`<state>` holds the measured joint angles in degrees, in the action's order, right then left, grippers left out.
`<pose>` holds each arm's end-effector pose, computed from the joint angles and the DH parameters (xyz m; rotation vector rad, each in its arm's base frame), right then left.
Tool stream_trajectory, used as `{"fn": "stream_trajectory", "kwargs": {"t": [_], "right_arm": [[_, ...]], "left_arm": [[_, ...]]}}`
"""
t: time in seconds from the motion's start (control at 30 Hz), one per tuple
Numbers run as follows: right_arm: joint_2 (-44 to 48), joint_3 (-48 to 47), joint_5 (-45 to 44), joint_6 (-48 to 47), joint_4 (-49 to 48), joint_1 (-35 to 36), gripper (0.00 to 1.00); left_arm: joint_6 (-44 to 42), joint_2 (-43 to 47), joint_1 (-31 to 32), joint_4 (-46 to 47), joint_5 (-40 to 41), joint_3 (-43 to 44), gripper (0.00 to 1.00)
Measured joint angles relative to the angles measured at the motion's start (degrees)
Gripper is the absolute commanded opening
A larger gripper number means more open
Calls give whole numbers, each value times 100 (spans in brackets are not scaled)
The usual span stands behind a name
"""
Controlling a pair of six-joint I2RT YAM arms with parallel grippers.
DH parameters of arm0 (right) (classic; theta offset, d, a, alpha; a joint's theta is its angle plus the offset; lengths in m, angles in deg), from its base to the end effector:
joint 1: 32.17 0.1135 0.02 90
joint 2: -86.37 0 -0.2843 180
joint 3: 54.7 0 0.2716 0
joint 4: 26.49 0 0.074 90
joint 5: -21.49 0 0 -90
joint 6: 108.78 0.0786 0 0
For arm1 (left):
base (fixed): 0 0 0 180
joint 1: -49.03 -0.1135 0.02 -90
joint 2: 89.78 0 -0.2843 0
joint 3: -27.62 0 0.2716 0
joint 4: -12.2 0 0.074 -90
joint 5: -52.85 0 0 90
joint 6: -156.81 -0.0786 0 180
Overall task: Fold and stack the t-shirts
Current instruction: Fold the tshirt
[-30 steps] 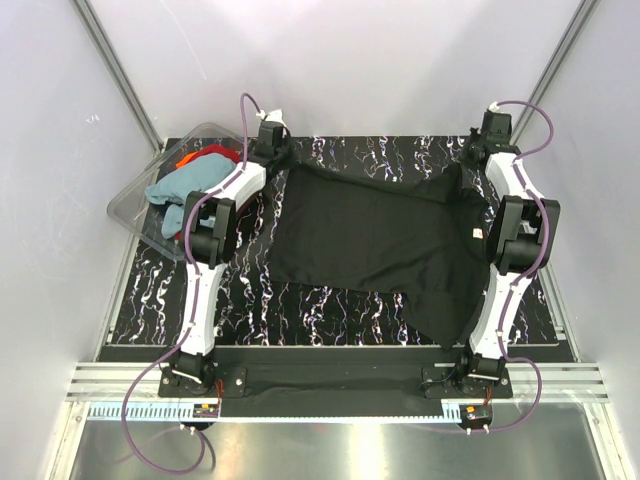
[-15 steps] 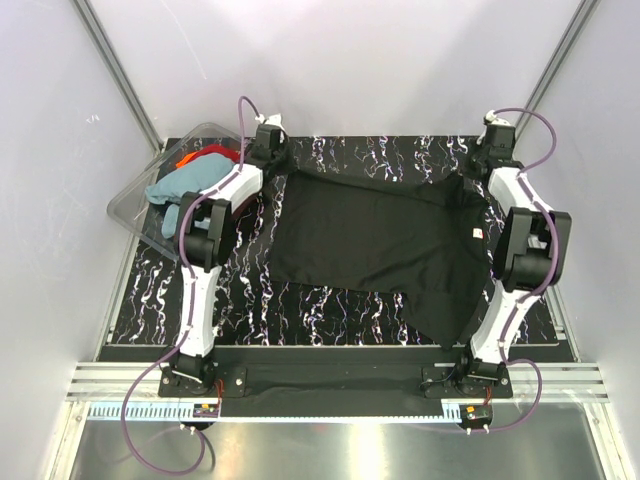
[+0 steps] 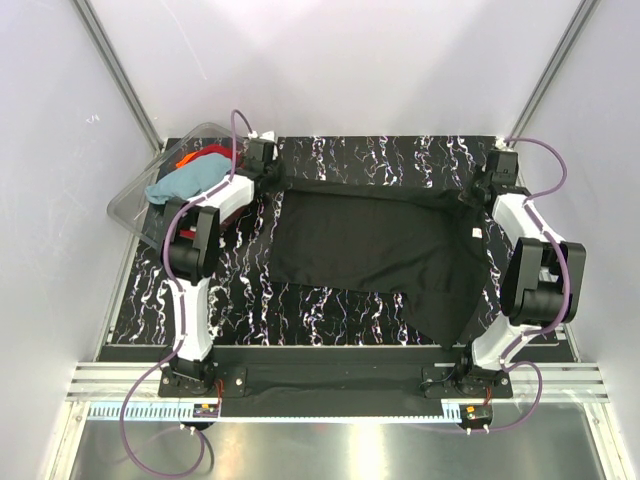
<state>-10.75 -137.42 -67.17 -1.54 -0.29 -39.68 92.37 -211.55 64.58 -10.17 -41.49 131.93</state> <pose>0.4307 -0.0549 0.2288 0.4770 2.2314 0.1156 0.5242 -0.1520 0.1761 -0.1604 2.3008 -0.4608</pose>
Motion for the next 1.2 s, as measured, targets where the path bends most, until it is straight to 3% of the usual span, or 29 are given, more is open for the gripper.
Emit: {"fn": "stream_trajectory", "kwargs": {"t": [0.23, 0.87, 1.2], "right_arm": [[2, 417, -26, 354, 289, 0, 0], [1032, 800, -573, 564, 874, 0, 0], [951, 1322, -697, 817, 1029, 0, 0]], "left_arm": [[22, 330, 13, -24, 2, -723, 0], [-13, 857, 94, -15, 138, -1165, 0], [35, 1019, 256, -81, 439, -1631, 0]]}}
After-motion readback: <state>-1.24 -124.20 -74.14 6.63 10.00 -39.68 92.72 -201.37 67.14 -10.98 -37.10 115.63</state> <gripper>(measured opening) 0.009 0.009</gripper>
